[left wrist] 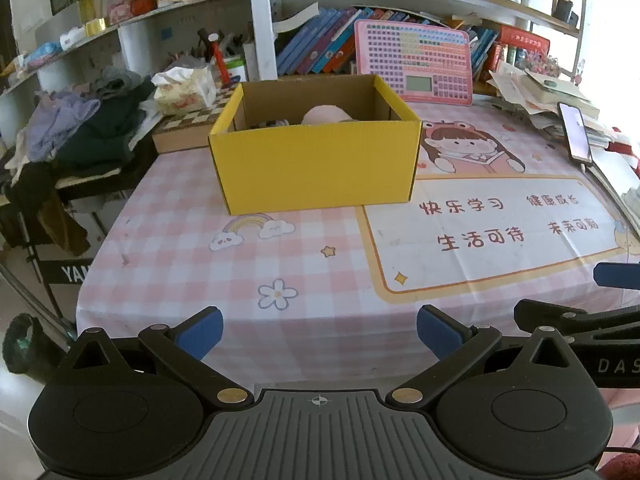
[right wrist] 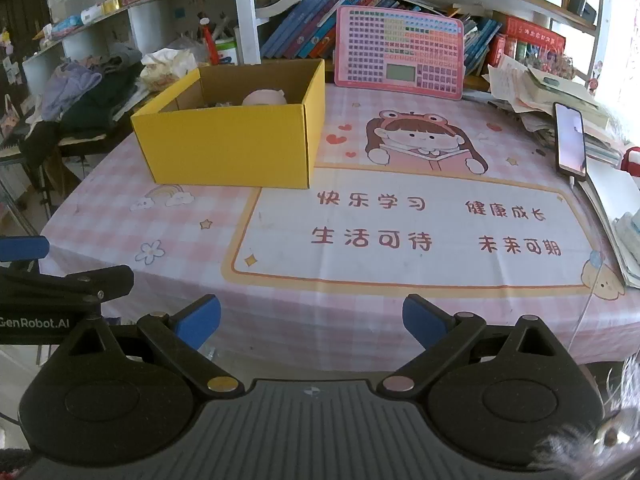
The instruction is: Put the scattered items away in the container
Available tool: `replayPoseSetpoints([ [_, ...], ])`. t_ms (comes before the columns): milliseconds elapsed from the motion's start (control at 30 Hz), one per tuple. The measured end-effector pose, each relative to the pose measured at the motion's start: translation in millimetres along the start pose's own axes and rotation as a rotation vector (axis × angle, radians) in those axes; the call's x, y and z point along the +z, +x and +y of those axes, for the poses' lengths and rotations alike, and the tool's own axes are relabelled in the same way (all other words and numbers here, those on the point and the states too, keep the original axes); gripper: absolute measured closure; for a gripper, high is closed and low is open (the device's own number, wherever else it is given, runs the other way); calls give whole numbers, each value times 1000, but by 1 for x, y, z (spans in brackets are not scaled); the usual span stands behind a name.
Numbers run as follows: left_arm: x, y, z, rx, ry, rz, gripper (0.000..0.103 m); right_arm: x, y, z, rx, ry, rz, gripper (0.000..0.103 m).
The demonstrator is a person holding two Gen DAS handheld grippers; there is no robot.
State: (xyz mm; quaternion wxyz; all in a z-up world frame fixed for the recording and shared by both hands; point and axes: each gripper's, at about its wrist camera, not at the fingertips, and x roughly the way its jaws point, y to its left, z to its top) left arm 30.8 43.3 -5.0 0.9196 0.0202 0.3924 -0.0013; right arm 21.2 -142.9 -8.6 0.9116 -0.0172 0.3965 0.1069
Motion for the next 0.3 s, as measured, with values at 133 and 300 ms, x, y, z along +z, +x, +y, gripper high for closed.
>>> replayPoseSetpoints([
  [133,1,0,1,-1,-8,-12,0,0,2,-1,-1,0,7,5],
  [300,4,5,2,-25,-27,-8,0,4,5,-3,-1,5,13,5],
])
